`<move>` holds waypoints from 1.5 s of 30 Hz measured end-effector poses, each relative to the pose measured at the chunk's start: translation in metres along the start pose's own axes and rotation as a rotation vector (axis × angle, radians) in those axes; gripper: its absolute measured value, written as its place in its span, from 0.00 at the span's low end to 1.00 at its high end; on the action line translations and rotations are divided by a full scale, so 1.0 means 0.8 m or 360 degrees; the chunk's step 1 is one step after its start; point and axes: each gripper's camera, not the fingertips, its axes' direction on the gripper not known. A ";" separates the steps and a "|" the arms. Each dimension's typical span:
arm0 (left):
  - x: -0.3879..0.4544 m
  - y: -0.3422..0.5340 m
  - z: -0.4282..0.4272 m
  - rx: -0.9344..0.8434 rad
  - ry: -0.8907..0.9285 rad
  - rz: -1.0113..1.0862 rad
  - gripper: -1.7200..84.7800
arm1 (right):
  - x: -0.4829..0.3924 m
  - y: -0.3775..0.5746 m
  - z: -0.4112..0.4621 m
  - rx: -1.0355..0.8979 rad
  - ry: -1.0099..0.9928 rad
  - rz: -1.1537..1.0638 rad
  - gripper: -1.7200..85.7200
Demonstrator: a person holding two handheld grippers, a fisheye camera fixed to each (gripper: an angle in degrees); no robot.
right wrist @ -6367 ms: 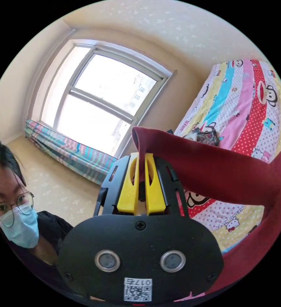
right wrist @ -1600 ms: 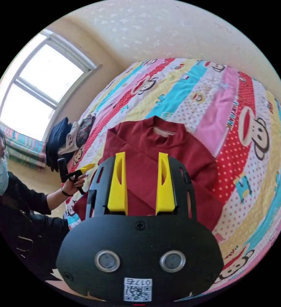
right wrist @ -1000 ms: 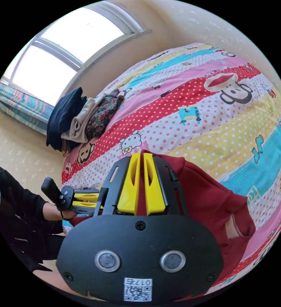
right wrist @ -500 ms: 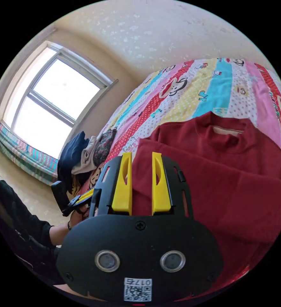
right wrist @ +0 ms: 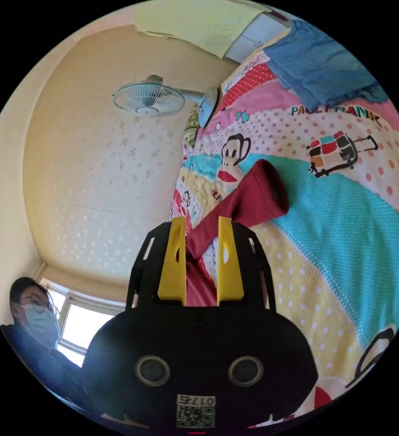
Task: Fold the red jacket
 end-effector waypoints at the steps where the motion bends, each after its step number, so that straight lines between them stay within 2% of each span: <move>1: 0.001 0.001 -0.004 0.0020 -0.0020 -0.0011 0.13 | 0.011 -0.016 0.005 0.0023 -0.0026 0.0161 0.15; 4: -0.014 -0.003 -0.002 -0.0015 0.0074 -0.0079 0.13 | 0.036 -0.040 0.022 0.0047 0.0159 0.0569 0.16; 7: -0.013 -0.003 -0.001 -0.0026 0.0031 -0.0098 0.11 | 0.038 -0.068 0.039 0.0043 0.0290 0.0620 0.17; 9: -0.007 -0.005 0.000 -0.0041 -0.0024 -0.0093 0.10 | 0.033 -0.081 0.043 0.0089 0.0253 0.0657 0.16; 14: -0.004 -0.004 -0.004 -0.0040 -0.0061 -0.0104 0.09 | 0.035 -0.123 0.060 -0.0005 0.0426 0.0893 0.08; 17: -0.006 -0.004 -0.008 -0.0037 -0.0045 -0.0113 0.09 | -0.026 -0.158 0.075 -0.0085 0.0078 0.0636 0.07; 19: -0.008 -0.004 -0.010 -0.0034 -0.0033 -0.0121 0.09 | -0.111 -0.180 0.078 -0.0163 -0.0405 0.0213 0.06; 20: -0.010 -0.004 -0.012 -0.0032 -0.0026 -0.0130 0.09 | -0.134 -0.184 0.076 -0.0185 -0.0532 0.0072 0.06; 21: -0.011 -0.004 -0.012 -0.0032 -0.0022 -0.0135 0.09 | -0.177 -0.190 0.070 -0.0245 -0.0744 -0.0240 0.06; 22: -0.012 -0.004 -0.014 -0.0030 -0.0014 -0.0143 0.08 | -0.209 -0.195 0.059 -0.0297 -0.0828 -0.0523 0.06; 24: -0.015 -0.004 -0.016 -0.0026 -0.0002 -0.0153 0.08 | -0.219 -0.202 0.047 -0.0288 -0.0671 -0.0745 0.06; 26: -0.018 -0.004 -0.020 -0.0017 0.0018 -0.0164 0.08 | -0.181 -0.219 0.051 -0.0326 -0.0416 -0.0717 0.06; 28: -0.020 -0.004 -0.023 -0.0013 0.0031 -0.0168 0.08 | -0.084 -0.239 0.061 -0.0348 0.0051 -0.0397 0.06; 30: -0.022 -0.004 -0.026 -0.0007 0.0047 -0.0172 0.08 | -0.020 -0.244 0.055 -0.0350 0.0065 -0.0149 0.06; 31: -0.024 -0.003 -0.029 -0.0001 0.0062 -0.0178 0.08 | -0.003 -0.240 0.051 -0.0295 -0.0055 -0.0085 0.05; 33: -0.027 -0.003 -0.032 0.0006 0.0083 -0.0188 0.08 | -0.008 -0.231 0.057 -0.0223 -0.0168 -0.0048 0.05; 35: -0.030 -0.004 -0.035 0.0010 0.0094 -0.0197 0.08 | -0.035 -0.221 0.071 -0.0153 -0.0253 -0.0017 0.06; 38: -0.032 -0.005 -0.040 0.0017 0.0108 -0.0204 0.08 | -0.125 -0.207 0.121 -0.0189 -0.0596 -0.0099 0.06; 41: -0.036 -0.007 -0.045 0.0023 0.0132 -0.0224 0.08 | -0.268 -0.153 0.204 -0.0511 -0.0810 -0.0437 0.06; 43: -0.037 -0.008 -0.049 0.0029 0.0148 -0.0229 0.08 | -0.372 -0.051 0.278 -0.0841 -0.0896 -0.0720 0.06; 45: -0.038 -0.009 -0.053 0.0036 0.0171 -0.0228 0.08 | -0.423 0.050 0.335 -0.1090 -0.0928 -0.0897 0.06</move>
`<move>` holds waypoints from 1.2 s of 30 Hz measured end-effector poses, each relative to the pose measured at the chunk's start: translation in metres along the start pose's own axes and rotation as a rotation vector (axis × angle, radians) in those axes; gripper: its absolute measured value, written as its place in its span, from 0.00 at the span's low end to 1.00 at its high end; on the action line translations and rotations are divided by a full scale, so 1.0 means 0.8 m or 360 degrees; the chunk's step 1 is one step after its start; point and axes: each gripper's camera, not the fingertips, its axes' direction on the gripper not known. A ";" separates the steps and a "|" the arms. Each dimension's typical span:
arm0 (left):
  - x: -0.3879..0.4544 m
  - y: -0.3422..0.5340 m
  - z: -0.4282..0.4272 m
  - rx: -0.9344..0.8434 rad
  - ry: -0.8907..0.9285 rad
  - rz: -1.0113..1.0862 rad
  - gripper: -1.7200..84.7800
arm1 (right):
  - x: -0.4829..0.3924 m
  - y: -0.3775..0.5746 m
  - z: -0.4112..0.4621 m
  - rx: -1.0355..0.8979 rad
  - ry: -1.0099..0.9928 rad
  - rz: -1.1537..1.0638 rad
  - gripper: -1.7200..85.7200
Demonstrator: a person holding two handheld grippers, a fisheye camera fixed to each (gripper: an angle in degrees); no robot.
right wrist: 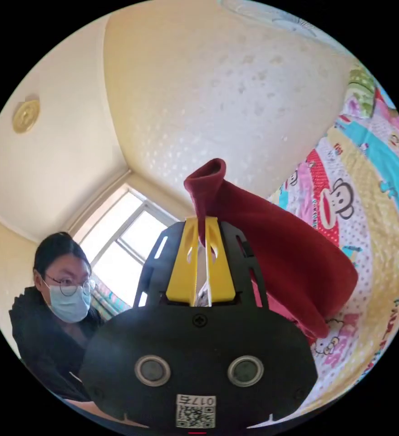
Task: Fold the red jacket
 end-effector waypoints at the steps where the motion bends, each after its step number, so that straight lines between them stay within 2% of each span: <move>1: -0.001 -0.001 -0.003 0.0005 0.0027 0.0005 0.08 | -0.008 0.020 0.084 -0.0175 -0.0011 -0.0045 0.06; 3: -0.002 -0.002 -0.008 0.0017 0.0079 0.0011 0.08 | -0.001 0.068 0.201 -0.0396 0.0024 -0.0044 0.07; 5: -0.002 -0.002 -0.021 0.0057 0.0168 0.0013 0.08 | 0.029 0.132 0.301 -0.0569 0.0015 0.0075 0.07; 7: 0.001 -0.002 -0.041 0.0128 0.0224 0.0011 0.09 | 0.086 0.223 0.400 -0.0874 0.0022 0.0267 0.09; 9: 0.006 0.001 -0.069 0.0186 0.0267 0.0020 0.10 | 0.122 0.277 0.435 -0.1061 0.0080 0.0444 0.11; 10: 0.009 0.004 -0.093 0.0232 0.0282 0.0024 0.10 | 0.128 0.293 0.438 -0.1075 -0.0011 0.0507 0.11; 12: 0.012 0.009 -0.136 0.0317 0.0281 0.0047 0.12 | 0.109 0.291 0.431 -0.1078 -0.0132 0.0470 0.12; 15: 0.012 -0.004 -0.210 0.0405 0.0138 0.0127 0.13 | 0.046 0.252 0.398 -0.1172 -0.0016 0.0193 0.12; 17: 0.002 -0.044 -0.257 0.0456 -0.0046 0.0181 0.14 | 0.011 0.217 0.368 -0.1164 0.0259 -0.0015 0.11; 19: -0.013 -0.089 -0.281 0.0518 -0.0150 0.0258 0.14 | -0.018 0.170 0.324 -0.1011 0.0816 -0.0224 0.11; 22: -0.055 -0.174 -0.293 0.0597 -0.0260 0.0308 0.15 | -0.018 0.139 0.283 -0.0821 0.1273 -0.0414 0.10; 23: -0.079 -0.204 -0.286 0.0597 -0.0360 0.0264 0.15 | -0.010 0.137 0.280 -0.0845 0.1332 -0.0441 0.10; 25: -0.128 -0.235 -0.264 0.0522 -0.0579 0.0129 0.13 | 0.055 0.146 0.274 -0.1174 0.1567 -0.0341 0.09; 26: -0.166 -0.249 -0.254 0.0399 -0.0573 -0.0022 0.10 | 0.070 0.151 0.269 -0.1241 0.1589 -0.0297 0.08; 27: -0.180 -0.252 -0.257 0.0396 -0.0497 -0.0075 0.10 | 0.082 0.155 0.254 -0.1228 0.1523 -0.0244 0.08; 28: -0.192 -0.252 -0.270 0.0442 -0.0380 -0.0121 0.08 | 0.078 0.151 0.238 -0.1091 0.1457 -0.0175 0.08; 30: -0.187 -0.244 -0.285 0.0425 -0.0350 -0.0090 0.10 | 0.063 0.145 0.220 -0.0952 0.1343 -0.0030 0.10; 31: -0.176 -0.230 -0.296 0.0415 -0.0325 -0.0042 0.15 | 0.042 0.150 0.208 -0.0908 0.1221 -0.0033 0.11; 32: -0.162 -0.209 -0.309 0.0387 -0.0300 -0.0007 0.18 | 0.029 0.154 0.201 -0.0912 0.1180 -0.0047 0.11; 36: -0.121 -0.109 -0.355 0.0269 -0.0201 -0.0033 0.18 | -0.041 0.205 0.115 -0.1052 0.1096 0.0044 0.14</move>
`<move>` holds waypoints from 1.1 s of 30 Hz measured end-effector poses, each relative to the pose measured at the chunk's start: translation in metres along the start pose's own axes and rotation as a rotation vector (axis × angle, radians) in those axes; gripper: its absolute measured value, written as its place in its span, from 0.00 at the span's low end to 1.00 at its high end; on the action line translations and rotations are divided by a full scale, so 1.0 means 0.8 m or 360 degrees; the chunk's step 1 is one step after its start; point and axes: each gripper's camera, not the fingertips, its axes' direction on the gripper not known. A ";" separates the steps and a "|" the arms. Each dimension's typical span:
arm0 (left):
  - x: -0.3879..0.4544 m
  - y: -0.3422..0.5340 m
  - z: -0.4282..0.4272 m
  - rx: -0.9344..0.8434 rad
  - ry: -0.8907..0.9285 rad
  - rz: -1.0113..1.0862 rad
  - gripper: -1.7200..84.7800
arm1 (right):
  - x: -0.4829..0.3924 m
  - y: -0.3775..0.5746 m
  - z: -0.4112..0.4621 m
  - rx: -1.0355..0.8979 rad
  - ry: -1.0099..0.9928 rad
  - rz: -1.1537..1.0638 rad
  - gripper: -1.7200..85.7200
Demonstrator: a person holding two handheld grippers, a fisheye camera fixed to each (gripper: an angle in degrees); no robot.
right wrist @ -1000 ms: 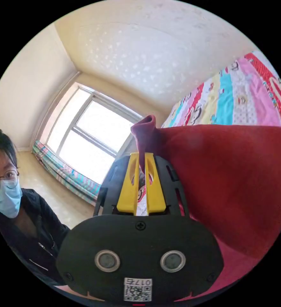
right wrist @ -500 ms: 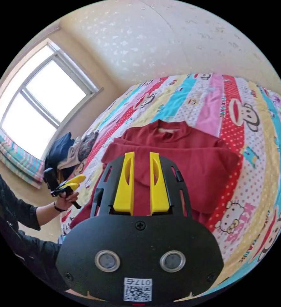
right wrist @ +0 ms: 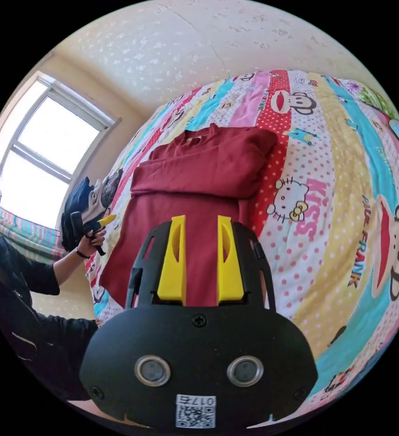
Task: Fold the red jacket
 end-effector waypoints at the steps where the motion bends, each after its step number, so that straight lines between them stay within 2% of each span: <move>1: 0.005 0.034 -0.019 -0.0064 0.0059 -0.0099 0.18 | 0.009 0.038 -0.019 -0.0043 -0.0033 0.0064 0.14; 4: 0.020 0.112 -0.045 -0.0191 0.0223 -0.0355 0.19 | 0.047 0.138 -0.054 -0.0139 -0.0069 0.0321 0.16; 7: 0.045 0.158 -0.039 -0.0334 0.0163 -0.0475 0.22 | 0.082 0.220 -0.069 -0.0141 -0.0246 0.0573 0.18; 10: 0.068 0.165 -0.024 -0.0439 0.0114 -0.0492 0.21 | 0.095 0.265 -0.074 -0.0070 -0.0419 0.0672 0.19; 15: 0.068 0.147 0.003 -0.0437 0.0117 -0.0646 0.18 | 0.102 0.279 -0.077 0.0066 -0.0490 0.0754 0.19; 20: 0.068 0.124 0.028 -0.0454 0.0196 -0.0684 0.10 | 0.107 0.271 -0.090 0.0071 -0.0431 0.0762 0.17; 24: 0.069 0.114 0.029 -0.0394 0.0251 -0.0761 0.08 | 0.132 0.269 -0.095 0.0102 -0.0600 0.0843 0.10; 28: 0.081 0.086 0.011 -0.0427 0.0175 -0.0695 0.07 | 0.145 0.268 -0.118 0.0242 -0.0746 0.0926 0.07; 33: 0.105 0.049 -0.037 -0.0423 0.0293 -0.0555 0.07 | 0.117 0.269 -0.176 0.0299 -0.0757 0.0836 0.07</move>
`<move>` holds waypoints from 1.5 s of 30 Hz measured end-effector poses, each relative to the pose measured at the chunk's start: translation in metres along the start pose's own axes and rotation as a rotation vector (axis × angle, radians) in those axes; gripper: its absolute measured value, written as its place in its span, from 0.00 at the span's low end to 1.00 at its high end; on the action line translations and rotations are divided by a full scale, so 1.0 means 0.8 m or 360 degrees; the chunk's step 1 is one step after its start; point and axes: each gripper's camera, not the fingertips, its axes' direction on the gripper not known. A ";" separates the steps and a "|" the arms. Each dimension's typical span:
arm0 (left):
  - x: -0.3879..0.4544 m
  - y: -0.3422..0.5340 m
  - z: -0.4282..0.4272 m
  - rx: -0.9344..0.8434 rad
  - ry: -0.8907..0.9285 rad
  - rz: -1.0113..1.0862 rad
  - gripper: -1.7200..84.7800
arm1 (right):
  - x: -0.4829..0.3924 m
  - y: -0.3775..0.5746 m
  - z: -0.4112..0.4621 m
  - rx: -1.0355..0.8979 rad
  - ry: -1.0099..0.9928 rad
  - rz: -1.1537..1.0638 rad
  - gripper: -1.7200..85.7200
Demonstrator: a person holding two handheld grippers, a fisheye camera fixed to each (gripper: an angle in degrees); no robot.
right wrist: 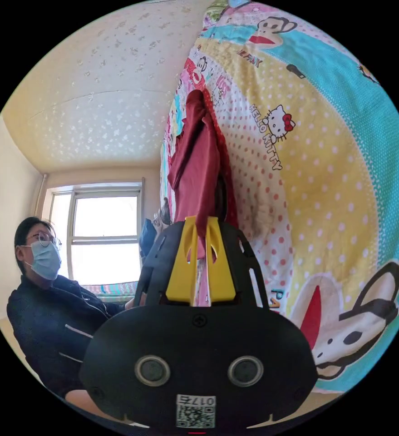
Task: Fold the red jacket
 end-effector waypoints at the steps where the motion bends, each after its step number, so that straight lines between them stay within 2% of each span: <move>1: 0.010 0.004 -0.014 0.0004 0.0046 0.0043 0.07 | -0.017 0.010 -0.008 -0.0017 0.0007 -0.0048 0.07; 4: 0.027 0.036 -0.063 0.0021 0.0038 0.0108 0.07 | -0.047 0.050 -0.025 -0.0110 -0.0005 -0.0107 0.07; 10: 0.004 0.180 -0.144 -0.0278 0.0163 -0.0239 0.07 | -0.045 0.210 -0.087 -0.0312 -0.0101 0.0161 0.07; 12: 0.013 0.230 -0.158 -0.0371 0.0167 -0.0308 0.07 | -0.044 0.263 -0.107 -0.0304 -0.0139 0.0281 0.07; 14: 0.037 0.277 -0.167 -0.0492 -0.0023 -0.0250 0.07 | -0.043 0.298 -0.123 -0.0240 -0.0168 0.0367 0.07; 16: 0.041 0.283 -0.175 -0.0434 0.0036 -0.0303 0.07 | -0.039 0.296 -0.130 -0.0083 -0.0284 0.0387 0.07; 18: 0.048 0.256 -0.185 -0.0283 0.0140 -0.0261 0.07 | -0.037 0.257 -0.124 0.0007 -0.0415 0.0308 0.07; 20: 0.054 0.182 -0.196 -0.0081 0.0236 -0.0144 0.07 | -0.037 0.193 -0.111 0.0057 -0.0509 0.0200 0.06; 22: 0.041 0.112 -0.199 0.0044 0.0375 -0.0061 0.07 | -0.035 0.089 -0.091 0.0065 -0.0514 0.0092 0.07; 26: -0.018 -0.070 -0.174 0.0121 0.0563 -0.0001 0.07 | -0.011 -0.082 -0.035 -0.0036 -0.0526 0.0134 0.07; 28: -0.049 -0.140 -0.158 0.0144 0.0535 -0.0006 0.07 | 0.012 -0.183 0.010 -0.0100 -0.0425 0.0149 0.07; 32: -0.140 -0.248 -0.112 0.0178 0.0597 -0.0188 0.09 | 0.071 -0.269 0.070 -0.0085 -0.0183 0.0370 0.07; 35: -0.177 -0.267 -0.107 0.0346 0.0720 -0.0212 0.10 | 0.113 -0.283 0.093 0.0137 -0.0477 0.0474 0.08; 37: -0.197 -0.259 -0.121 0.0488 0.0806 -0.0283 0.11 | 0.128 -0.269 0.087 0.0472 -0.0798 0.0513 0.09; 38: -0.202 -0.248 -0.132 0.0560 0.0849 -0.0303 0.11 | 0.126 -0.267 0.087 0.0489 -0.0810 0.0500 0.08; 41: -0.174 -0.221 -0.159 0.0500 0.0729 -0.0172 0.10 | 0.075 -0.265 0.097 0.0171 -0.0534 0.0239 0.09; 43: -0.132 -0.203 -0.165 0.0388 0.0521 0.0013 0.10 | 0.001 -0.244 0.124 -0.0161 -0.0021 -0.0203 0.09; 45: -0.081 -0.186 -0.156 0.0275 0.0272 0.0241 0.09 | -0.047 -0.217 0.160 -0.0363 0.0325 -0.0568 0.08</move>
